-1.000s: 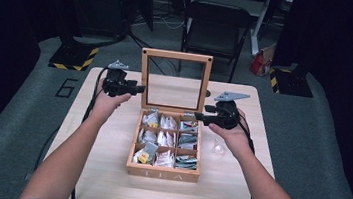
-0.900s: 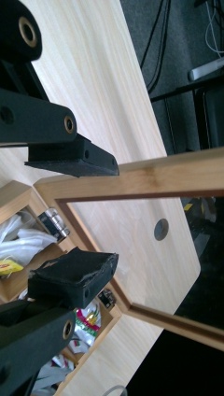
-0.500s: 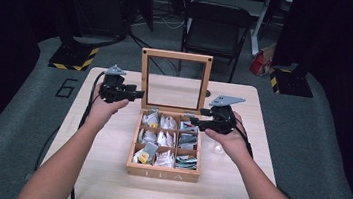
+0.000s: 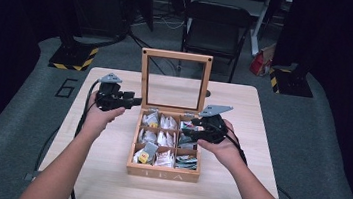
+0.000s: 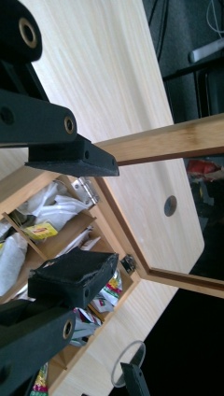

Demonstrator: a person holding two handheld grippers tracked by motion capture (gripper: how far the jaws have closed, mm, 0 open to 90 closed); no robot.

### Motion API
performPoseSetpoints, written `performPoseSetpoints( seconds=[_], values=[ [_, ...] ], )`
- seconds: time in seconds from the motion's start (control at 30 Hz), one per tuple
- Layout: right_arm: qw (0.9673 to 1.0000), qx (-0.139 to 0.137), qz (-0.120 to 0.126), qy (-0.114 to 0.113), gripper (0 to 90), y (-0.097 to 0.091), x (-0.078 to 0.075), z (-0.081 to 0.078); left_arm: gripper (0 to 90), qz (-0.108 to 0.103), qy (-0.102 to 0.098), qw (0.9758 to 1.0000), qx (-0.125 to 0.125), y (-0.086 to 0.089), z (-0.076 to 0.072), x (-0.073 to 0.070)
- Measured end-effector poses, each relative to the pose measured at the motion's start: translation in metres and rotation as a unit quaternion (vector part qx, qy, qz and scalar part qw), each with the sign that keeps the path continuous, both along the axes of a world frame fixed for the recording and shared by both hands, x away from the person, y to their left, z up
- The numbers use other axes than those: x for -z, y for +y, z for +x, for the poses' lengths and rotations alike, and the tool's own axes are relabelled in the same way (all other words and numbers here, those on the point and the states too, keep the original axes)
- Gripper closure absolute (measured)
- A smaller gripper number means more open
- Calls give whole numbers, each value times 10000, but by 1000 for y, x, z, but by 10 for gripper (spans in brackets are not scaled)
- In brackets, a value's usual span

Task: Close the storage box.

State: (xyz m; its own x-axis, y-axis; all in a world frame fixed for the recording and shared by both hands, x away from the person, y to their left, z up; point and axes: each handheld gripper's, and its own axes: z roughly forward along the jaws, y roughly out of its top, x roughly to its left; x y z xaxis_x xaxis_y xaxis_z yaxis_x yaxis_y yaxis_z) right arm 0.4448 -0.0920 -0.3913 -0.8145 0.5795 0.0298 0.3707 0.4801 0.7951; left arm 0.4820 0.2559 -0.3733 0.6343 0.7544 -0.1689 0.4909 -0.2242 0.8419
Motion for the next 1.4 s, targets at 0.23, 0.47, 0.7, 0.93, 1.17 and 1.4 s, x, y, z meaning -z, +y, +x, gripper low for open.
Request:
performPoseSetpoints(
  seconds=[0.23, 0.47, 0.7, 0.93, 1.17, 1.4],
  values=[
    [9999, -133, 70, 60, 450, 8, 7, -7, 505, 56, -19, 10000, -46, 1, -10, 9],
    [9998, -157, 117, 43, 432, 13, 11, -12, 477, 148, 44, 9999, 18, 0, -20, 14],
    [9996, -273, 47, 66, 493, 21, 17, -15, 474, 107, -47, 9999, 35, 2, -30, 16],
    [9992, -360, 30, 171, 529, 30, 21, -16, 466, 112, 60, 9999, 23, 6, -33, 20],
    [9987, -489, 15, 145, 538, 41, 24, -17, 455, -8, -27, 9999, -152, 10, -35, 22],
    [9984, -519, 35, 238, 536, 51, 25, -16, 446, -27, -33, 9998, -210, 17, -38, 22]
  ],
)
